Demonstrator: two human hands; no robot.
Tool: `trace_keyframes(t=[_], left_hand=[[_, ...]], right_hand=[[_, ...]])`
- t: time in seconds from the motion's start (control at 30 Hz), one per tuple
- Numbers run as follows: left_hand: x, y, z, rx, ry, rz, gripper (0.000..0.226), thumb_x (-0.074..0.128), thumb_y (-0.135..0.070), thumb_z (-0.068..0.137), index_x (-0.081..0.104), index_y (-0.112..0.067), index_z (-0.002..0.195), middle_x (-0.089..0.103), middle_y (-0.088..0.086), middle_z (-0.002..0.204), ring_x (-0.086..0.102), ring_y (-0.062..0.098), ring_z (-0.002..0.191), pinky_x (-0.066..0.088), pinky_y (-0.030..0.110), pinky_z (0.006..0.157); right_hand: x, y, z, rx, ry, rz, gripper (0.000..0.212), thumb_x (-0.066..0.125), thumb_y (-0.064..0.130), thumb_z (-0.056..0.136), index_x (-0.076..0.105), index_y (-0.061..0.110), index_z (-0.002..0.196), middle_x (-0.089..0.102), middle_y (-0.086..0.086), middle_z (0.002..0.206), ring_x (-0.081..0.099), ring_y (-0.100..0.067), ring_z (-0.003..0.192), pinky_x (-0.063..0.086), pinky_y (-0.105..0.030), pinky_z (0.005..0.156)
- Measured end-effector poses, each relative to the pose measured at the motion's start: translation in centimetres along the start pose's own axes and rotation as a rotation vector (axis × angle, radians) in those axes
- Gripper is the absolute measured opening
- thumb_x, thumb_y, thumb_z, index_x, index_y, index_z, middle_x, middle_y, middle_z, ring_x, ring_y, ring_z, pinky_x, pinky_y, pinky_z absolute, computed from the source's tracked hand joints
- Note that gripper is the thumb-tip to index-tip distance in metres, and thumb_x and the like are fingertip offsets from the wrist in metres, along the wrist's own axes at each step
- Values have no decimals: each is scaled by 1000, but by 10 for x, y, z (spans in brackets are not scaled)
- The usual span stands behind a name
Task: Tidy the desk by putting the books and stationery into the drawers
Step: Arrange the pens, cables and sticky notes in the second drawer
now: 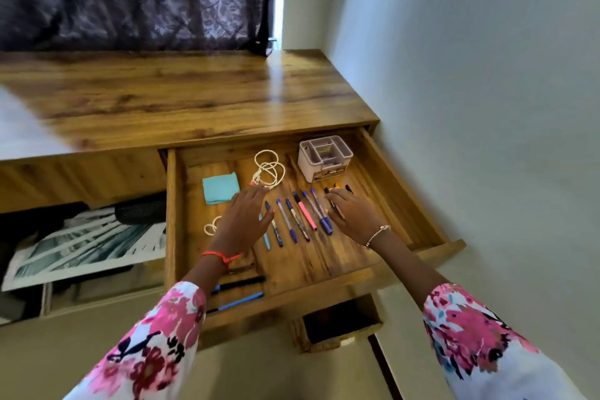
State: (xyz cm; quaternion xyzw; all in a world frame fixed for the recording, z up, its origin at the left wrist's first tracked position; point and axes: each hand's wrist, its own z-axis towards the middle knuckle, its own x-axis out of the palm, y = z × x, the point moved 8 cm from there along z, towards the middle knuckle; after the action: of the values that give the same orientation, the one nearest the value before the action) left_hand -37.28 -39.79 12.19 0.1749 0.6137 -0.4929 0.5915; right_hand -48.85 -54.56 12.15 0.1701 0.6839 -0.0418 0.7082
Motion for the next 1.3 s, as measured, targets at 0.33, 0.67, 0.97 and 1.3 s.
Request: trace_keyframes(t=[0.33, 0.67, 0.97, 1.3], left_hand=[[36, -30, -74, -108, 72, 126, 61, 30, -46, 94, 30, -8, 142, 30, 8, 150, 18, 21, 141, 9, 36, 116], [100, -50, -120, -36, 217, 284, 66, 8, -53, 97, 39, -11, 137, 44, 7, 142, 25, 18, 135, 18, 43, 113], [107, -43, -111, 25, 266, 374, 57, 8, -46, 99, 38, -16, 137, 43, 4, 143, 30, 20, 135, 26, 53, 104], [103, -14, -63, 14, 279, 374, 57, 8, -49, 98, 36, -19, 138, 44, 5, 142, 35, 23, 134, 25, 51, 106]], right_hand=[[59, 7, -41, -111, 116, 5, 49, 31, 39, 94, 36, 12, 136, 39, -9, 142, 36, -23, 133, 27, -37, 109], [92, -5, -76, -84, 116, 53, 86, -10, 60, 86, 43, 11, 133, 45, -9, 140, 36, -22, 135, 27, -42, 110], [89, -5, -64, -122, 65, 61, 68, 8, 47, 88, 47, 12, 131, 49, -6, 139, 38, -20, 134, 27, -46, 109], [85, -12, -8, -114, 36, 80, 78, -2, 54, 91, 53, 11, 125, 55, -8, 133, 46, -23, 129, 33, -51, 104]])
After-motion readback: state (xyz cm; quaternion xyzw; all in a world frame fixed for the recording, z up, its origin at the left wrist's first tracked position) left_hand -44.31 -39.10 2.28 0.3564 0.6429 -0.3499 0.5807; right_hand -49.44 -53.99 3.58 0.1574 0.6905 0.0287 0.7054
